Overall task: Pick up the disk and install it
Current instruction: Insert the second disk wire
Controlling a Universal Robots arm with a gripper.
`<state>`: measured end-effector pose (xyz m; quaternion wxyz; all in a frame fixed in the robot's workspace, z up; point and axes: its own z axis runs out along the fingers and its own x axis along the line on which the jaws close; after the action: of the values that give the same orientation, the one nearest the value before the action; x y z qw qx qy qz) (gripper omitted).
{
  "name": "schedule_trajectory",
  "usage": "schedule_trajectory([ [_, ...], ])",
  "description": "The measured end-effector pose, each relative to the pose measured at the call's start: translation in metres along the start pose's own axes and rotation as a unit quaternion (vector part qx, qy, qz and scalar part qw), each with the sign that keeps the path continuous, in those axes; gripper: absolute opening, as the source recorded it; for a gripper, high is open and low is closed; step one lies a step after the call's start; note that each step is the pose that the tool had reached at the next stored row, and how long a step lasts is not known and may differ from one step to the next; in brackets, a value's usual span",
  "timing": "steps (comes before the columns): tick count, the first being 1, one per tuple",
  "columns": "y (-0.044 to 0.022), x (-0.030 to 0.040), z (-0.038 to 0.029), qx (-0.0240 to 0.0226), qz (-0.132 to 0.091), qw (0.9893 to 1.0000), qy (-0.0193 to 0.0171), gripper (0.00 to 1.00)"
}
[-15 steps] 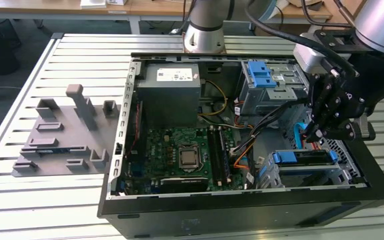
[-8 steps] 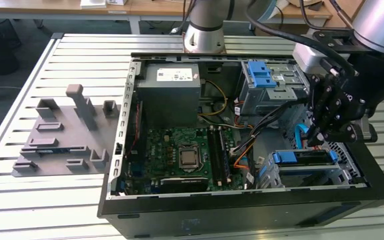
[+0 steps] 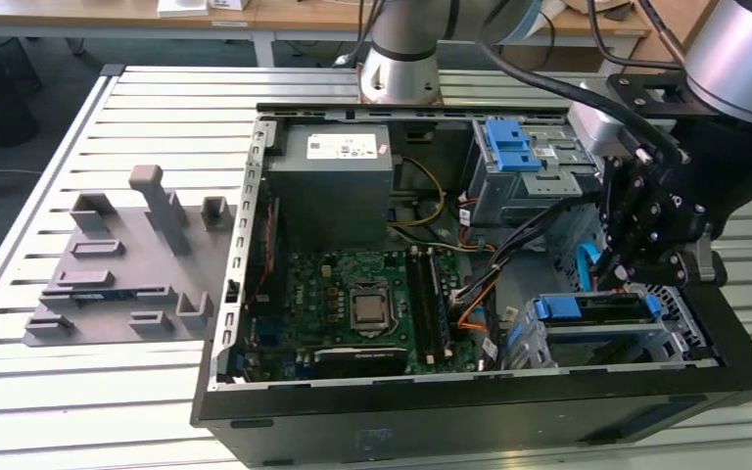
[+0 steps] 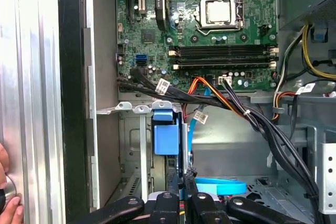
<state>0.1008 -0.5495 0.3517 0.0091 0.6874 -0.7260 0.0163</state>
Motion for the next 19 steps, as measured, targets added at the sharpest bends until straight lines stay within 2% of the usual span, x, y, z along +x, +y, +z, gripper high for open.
schedule_trajectory([
  [5, 0.0004, 0.0001, 0.0008, 0.0, 0.001, 1.0, 0.0, 0.16],
  [9, 0.0005, 0.0002, 0.0024, -0.0004, 0.012, 0.9999, 0.0, 0.16],
  [19, 0.0003, 0.0053, 0.0097, -0.0007, 0.013, 0.9999, -0.0032, 0.16],
])
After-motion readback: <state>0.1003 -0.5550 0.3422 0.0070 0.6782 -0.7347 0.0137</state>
